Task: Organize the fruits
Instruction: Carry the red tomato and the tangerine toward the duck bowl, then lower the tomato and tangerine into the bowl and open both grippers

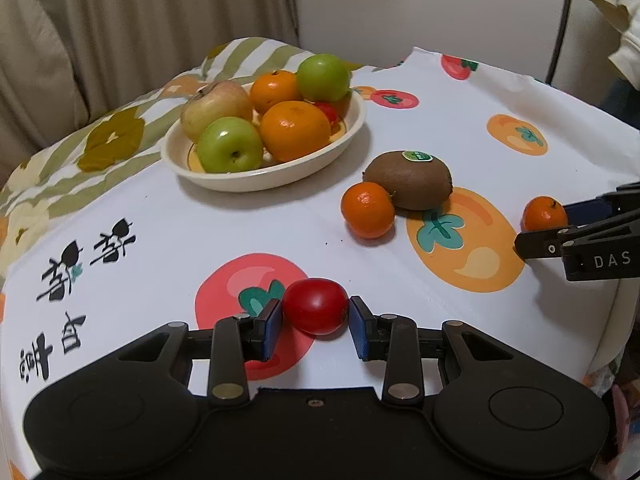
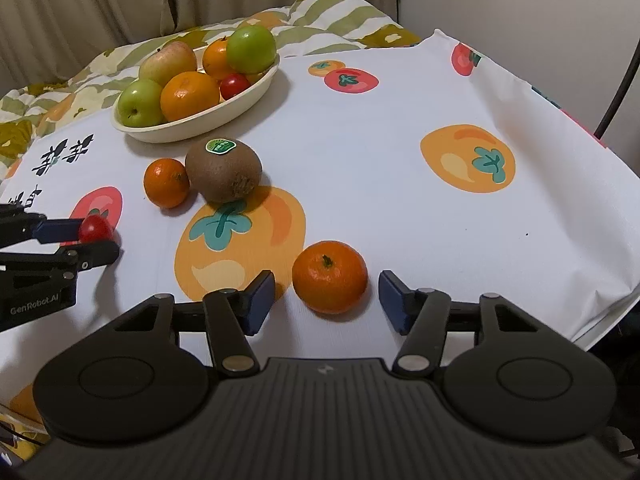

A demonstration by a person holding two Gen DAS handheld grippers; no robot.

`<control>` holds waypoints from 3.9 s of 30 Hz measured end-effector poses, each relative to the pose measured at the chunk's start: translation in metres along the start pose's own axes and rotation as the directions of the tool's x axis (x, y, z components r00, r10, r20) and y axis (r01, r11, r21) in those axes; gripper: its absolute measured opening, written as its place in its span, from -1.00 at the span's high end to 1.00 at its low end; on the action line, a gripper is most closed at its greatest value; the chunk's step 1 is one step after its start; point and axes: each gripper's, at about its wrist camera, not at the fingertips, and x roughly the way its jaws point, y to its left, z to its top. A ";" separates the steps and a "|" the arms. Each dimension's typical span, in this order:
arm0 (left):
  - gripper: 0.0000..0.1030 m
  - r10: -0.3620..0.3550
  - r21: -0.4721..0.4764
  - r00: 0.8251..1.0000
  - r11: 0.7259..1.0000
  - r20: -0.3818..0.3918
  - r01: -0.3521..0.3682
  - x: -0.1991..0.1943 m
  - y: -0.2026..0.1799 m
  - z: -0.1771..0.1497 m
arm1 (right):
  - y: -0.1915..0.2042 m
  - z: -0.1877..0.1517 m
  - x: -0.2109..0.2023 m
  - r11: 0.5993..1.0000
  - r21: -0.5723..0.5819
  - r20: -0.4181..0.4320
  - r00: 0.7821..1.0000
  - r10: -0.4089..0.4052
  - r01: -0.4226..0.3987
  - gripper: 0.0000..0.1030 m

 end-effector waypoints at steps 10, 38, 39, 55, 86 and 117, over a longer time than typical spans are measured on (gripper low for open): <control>0.23 0.041 -0.038 0.999 0.998 -0.003 -0.041 -0.005 -0.003 -0.004 | 0.003 0.003 0.001 1.000 -0.022 0.000 1.000 -0.009 0.009 -0.06; 0.23 0.181 -0.281 0.983 0.946 0.041 -0.163 -0.060 0.034 0.056 | 0.053 0.087 -0.030 0.972 -0.153 0.056 0.980 0.191 -0.181 -0.05; 0.23 0.188 -0.287 0.981 0.943 0.044 -0.168 -0.059 0.036 0.062 | 0.054 0.094 -0.028 0.968 -0.164 0.058 0.978 0.202 -0.190 -0.05; 0.23 0.269 -0.401 0.963 0.884 0.012 -0.242 -0.016 0.049 0.139 | 0.039 0.201 0.027 0.914 -0.287 0.051 0.948 0.315 -0.288 -0.05; -0.76 0.289 -0.376 0.956 0.880 -0.057 -0.288 0.043 0.025 0.176 | 0.004 0.247 0.086 0.889 -0.307 0.012 0.933 0.361 -0.340 -0.05; -0.86 0.373 -0.451 0.918 0.801 -0.136 -0.393 -0.004 0.054 0.112 | 0.090 0.221 0.099 0.789 -0.433 -0.083 0.891 0.445 -0.435 -0.06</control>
